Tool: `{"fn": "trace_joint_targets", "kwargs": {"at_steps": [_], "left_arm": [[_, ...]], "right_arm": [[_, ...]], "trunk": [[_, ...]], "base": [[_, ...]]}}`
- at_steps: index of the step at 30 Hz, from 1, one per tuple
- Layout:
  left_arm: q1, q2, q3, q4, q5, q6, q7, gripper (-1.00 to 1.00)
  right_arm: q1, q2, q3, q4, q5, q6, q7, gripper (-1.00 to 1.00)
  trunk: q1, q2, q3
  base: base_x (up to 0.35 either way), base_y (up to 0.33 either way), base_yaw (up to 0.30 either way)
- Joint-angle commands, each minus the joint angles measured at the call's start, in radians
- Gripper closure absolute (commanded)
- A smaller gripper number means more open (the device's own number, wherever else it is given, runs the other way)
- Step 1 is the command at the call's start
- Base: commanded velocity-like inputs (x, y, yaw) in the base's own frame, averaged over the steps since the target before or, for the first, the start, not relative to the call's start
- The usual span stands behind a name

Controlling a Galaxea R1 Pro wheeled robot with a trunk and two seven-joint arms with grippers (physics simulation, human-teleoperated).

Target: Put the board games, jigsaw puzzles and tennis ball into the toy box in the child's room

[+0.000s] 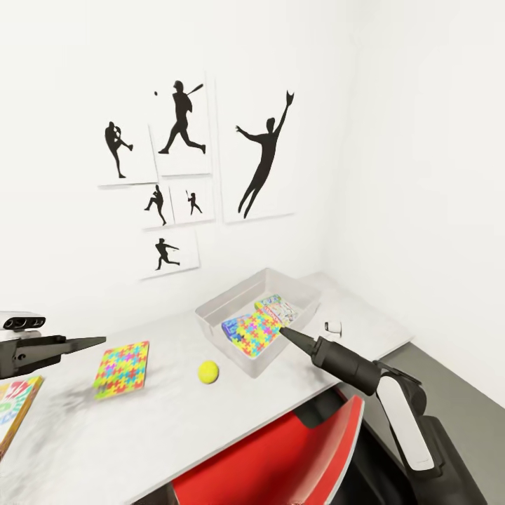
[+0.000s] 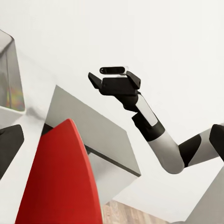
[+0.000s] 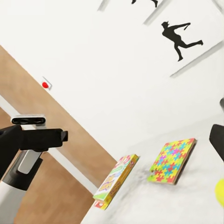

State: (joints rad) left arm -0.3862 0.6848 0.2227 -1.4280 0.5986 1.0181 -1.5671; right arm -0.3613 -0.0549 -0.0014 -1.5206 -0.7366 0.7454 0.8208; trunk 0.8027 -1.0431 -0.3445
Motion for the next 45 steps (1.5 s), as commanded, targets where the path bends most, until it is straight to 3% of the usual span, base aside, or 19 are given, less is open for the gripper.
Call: {"fn": "trace_joint_targets", "kwargs": {"at_steps": [1, 11, 22, 30, 45], "left_arm": [[-0.001, 0.000, 0.000, 0.000, 0.000, 0.011, -0.004, -1.00], [-0.001, 0.000, 0.000, 0.000, 0.000, 0.011, -0.004, -1.00], [-0.001, 0.001, 0.000, 0.000, -0.002, 0.010, -0.004, -1.00], [-0.001, 0.001, 0.000, 0.000, -0.002, 0.010, -0.004, -1.00], [0.000, 0.001, 0.001, 0.000, 0.000, 0.008, -0.004, -1.00]], "right_arm": [[-0.001, 0.000, 0.000, 0.000, -0.004, 0.005, -0.001, -1.00], [-0.001, 0.001, 0.004, -0.003, -0.002, 0.003, -0.007, -1.00], [-0.001, 0.006, 0.008, -0.004, 0.035, 0.003, -0.008, -1.00], [-0.001, 0.011, 0.009, -0.005, 0.040, 0.003, -0.009, -1.00], [-0.001, 0.005, 0.009, -0.005, 0.040, 0.003, -0.008, -1.00]], "trunk": [[0.000, -0.001, -0.001], [0.000, -0.001, 0.002], [0.000, -0.001, 0.005], [0.000, -0.001, 0.005], [0.000, -0.001, 0.005]], "base": [[-0.077, 0.005, 0.000], [-0.155, 0.075, 0.151], [-0.253, 0.173, 0.274], [-0.203, 0.225, 0.287], [-0.031, 0.283, 0.288]]}}
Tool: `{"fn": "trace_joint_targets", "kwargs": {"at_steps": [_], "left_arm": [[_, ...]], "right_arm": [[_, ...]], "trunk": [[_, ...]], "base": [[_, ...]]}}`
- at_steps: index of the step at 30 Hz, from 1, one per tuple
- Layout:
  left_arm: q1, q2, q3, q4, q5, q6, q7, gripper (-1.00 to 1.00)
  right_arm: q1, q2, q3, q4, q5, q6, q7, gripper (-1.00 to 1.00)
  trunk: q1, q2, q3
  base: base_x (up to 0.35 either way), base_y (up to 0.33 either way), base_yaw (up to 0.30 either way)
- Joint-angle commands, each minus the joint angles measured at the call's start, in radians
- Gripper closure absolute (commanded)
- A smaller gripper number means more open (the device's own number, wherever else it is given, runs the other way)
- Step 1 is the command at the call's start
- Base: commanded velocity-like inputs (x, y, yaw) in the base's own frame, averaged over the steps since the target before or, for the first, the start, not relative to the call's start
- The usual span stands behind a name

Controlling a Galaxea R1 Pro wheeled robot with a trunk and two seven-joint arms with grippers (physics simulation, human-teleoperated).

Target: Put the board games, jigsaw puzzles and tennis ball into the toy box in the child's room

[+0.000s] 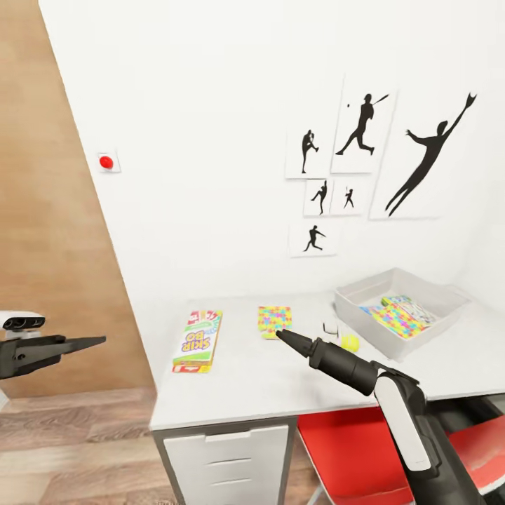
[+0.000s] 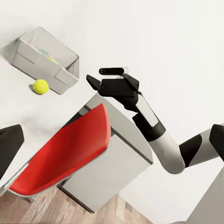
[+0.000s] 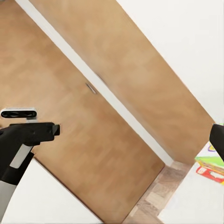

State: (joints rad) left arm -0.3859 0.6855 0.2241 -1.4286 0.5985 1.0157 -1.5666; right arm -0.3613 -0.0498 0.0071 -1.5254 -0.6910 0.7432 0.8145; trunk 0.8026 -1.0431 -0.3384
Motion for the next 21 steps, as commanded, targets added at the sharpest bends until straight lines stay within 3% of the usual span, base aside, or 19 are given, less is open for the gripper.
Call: {"fn": "trace_joint_targets", "kwargs": {"at_steps": [1, 8, 21], "left_arm": [[-0.001, 0.000, 0.000, 0.000, 0.000, 0.011, -0.004, -1.00], [-0.001, 0.000, -0.001, 0.000, -0.001, 0.010, -0.004, -1.00], [-0.001, 0.000, -0.001, 0.000, -0.002, 0.009, -0.004, -1.00]], "right_arm": [[-0.001, -0.001, 0.001, -0.001, -0.005, 0.005, -0.002, -1.00], [-0.001, -0.002, 0.000, -0.001, -0.005, 0.005, -0.001, -1.00], [-0.001, -0.002, -0.002, -0.001, -0.005, 0.005, 0.000, -1.00]], "trunk": [[0.000, -0.001, -0.001], [0.000, -0.001, -0.001], [0.000, -0.001, -0.006]], "base": [[-0.001, 0.292, 0.288], [0.001, 0.292, 0.231], [0.123, 0.292, 0.029]]}}
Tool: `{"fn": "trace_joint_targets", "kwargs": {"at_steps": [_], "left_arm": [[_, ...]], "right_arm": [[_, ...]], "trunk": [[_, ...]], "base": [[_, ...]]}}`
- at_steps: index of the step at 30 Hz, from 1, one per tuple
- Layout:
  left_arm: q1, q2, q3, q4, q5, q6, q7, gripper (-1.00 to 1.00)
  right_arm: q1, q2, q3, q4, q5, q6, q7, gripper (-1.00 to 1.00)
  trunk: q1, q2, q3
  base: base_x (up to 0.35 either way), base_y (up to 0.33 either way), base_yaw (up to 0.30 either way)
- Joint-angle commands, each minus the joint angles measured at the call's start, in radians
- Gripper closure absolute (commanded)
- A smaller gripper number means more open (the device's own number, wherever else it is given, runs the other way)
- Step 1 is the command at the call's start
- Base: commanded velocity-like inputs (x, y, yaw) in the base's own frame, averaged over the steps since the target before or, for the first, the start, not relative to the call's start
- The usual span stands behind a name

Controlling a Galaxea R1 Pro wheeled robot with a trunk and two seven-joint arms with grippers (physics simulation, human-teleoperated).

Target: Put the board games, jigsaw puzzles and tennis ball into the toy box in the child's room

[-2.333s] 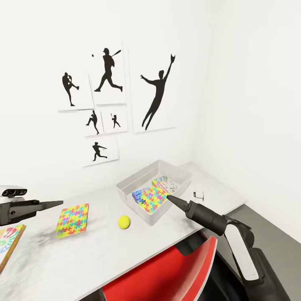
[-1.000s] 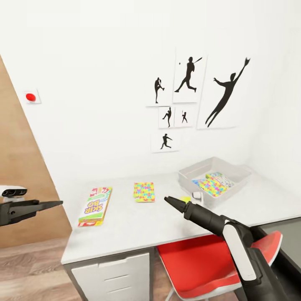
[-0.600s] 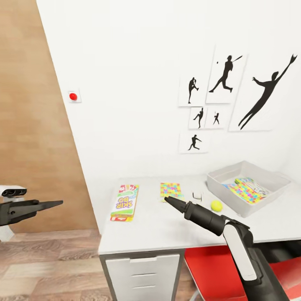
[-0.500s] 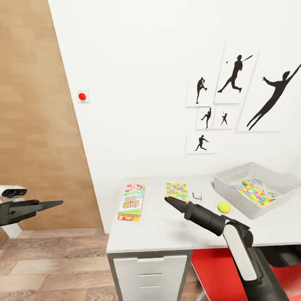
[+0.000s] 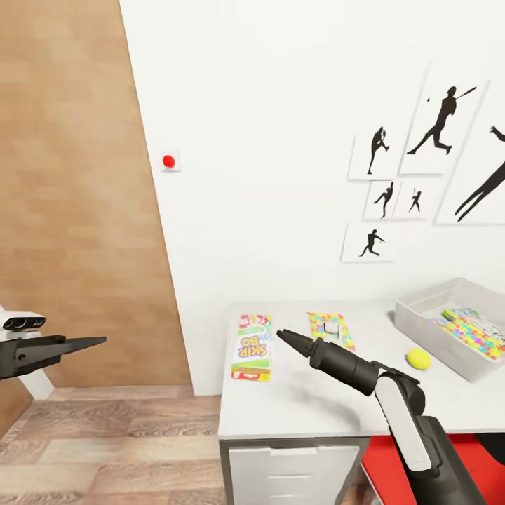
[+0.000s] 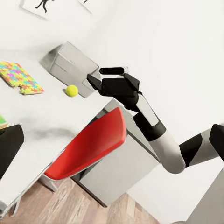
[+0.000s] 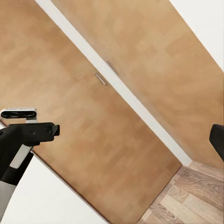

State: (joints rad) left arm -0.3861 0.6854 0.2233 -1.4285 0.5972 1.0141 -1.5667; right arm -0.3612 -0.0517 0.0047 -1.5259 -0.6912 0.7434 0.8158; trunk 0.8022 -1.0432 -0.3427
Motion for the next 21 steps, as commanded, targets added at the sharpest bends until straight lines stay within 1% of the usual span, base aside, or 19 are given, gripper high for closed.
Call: {"fn": "trace_joint_targets", "kwargs": {"at_steps": [1, 7, 10, 15, 21], "left_arm": [[-0.001, 0.000, 0.000, 0.000, 0.000, 0.011, -0.004, -1.00], [-0.001, 0.000, 0.000, 0.000, 0.000, 0.010, -0.004, -1.00], [0.000, 0.000, 0.000, 0.000, 0.000, 0.010, -0.004, -1.00], [0.000, 0.000, 0.000, 0.000, 0.000, 0.009, -0.004, -1.00], [0.000, 0.000, 0.000, 0.001, 0.000, 0.009, -0.004, -1.00]], "right_arm": [[-0.001, 0.000, 0.000, 0.000, -0.005, 0.005, -0.001, -1.00], [-0.001, -0.001, -0.002, 0.001, -0.005, 0.006, 0.001, -1.00], [-0.001, -0.001, -0.003, 0.001, -0.005, 0.007, 0.002, -1.00], [-0.001, 0.000, -0.003, 0.001, -0.005, 0.007, 0.002, -1.00], [-0.001, -0.001, -0.003, 0.000, -0.005, 0.007, 0.003, -1.00]], "trunk": [[0.000, -0.001, -0.002], [0.000, -0.001, -0.010], [0.000, -0.001, -0.014], [0.000, -0.001, -0.018], [0.000, -0.001, -0.019]], "base": [[0.191, 0.290, -0.016], [0.223, 0.268, -0.086], [0.238, 0.178, -0.150], [0.133, 0.066, -0.094], [0.100, 0.036, -0.021]]}}
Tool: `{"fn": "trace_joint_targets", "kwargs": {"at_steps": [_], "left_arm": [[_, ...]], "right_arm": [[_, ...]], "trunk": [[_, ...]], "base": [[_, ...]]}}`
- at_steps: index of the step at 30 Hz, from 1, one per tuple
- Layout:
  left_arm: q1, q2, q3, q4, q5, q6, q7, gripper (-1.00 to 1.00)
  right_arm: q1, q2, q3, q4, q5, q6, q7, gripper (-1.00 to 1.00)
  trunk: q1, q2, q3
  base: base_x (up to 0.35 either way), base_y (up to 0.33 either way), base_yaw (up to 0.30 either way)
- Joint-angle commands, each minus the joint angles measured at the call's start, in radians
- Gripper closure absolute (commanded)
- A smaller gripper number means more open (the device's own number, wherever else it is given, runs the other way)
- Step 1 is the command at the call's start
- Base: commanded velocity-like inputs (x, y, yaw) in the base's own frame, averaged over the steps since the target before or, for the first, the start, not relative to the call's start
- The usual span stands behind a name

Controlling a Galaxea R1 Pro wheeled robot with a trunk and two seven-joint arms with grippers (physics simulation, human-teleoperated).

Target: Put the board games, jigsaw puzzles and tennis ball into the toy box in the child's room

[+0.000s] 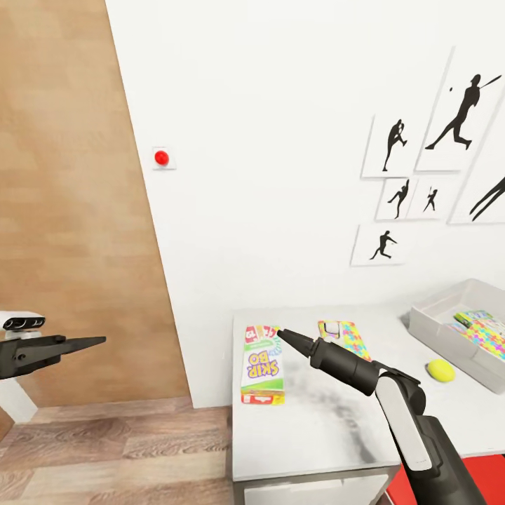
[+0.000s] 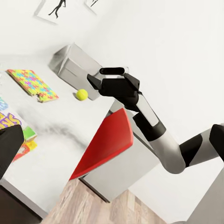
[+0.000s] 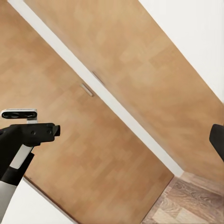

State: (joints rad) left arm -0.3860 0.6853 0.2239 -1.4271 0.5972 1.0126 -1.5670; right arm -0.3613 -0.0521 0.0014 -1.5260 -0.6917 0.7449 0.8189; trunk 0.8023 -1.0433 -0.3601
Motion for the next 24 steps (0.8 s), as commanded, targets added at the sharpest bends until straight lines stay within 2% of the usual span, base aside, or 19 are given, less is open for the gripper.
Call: {"fn": "trace_joint_targets", "kwargs": {"at_steps": [1, 24], "left_arm": [[-0.001, 0.000, 0.000, 0.000, 0.000, 0.011, -0.004, -1.00], [-0.001, 0.000, 0.000, 0.002, 0.001, 0.010, -0.004, -1.00]], "right_arm": [[-0.001, 0.000, 0.000, 0.000, -0.005, 0.005, 0.000, -1.00], [-0.001, 0.000, 0.004, -0.002, -0.005, 0.005, 0.000, -1.00]], "trunk": [[0.000, -0.001, -0.001], [0.000, -0.001, -0.001]], "base": [[0.153, 0.072, -0.007], [0.080, 0.031, 0.003]]}}
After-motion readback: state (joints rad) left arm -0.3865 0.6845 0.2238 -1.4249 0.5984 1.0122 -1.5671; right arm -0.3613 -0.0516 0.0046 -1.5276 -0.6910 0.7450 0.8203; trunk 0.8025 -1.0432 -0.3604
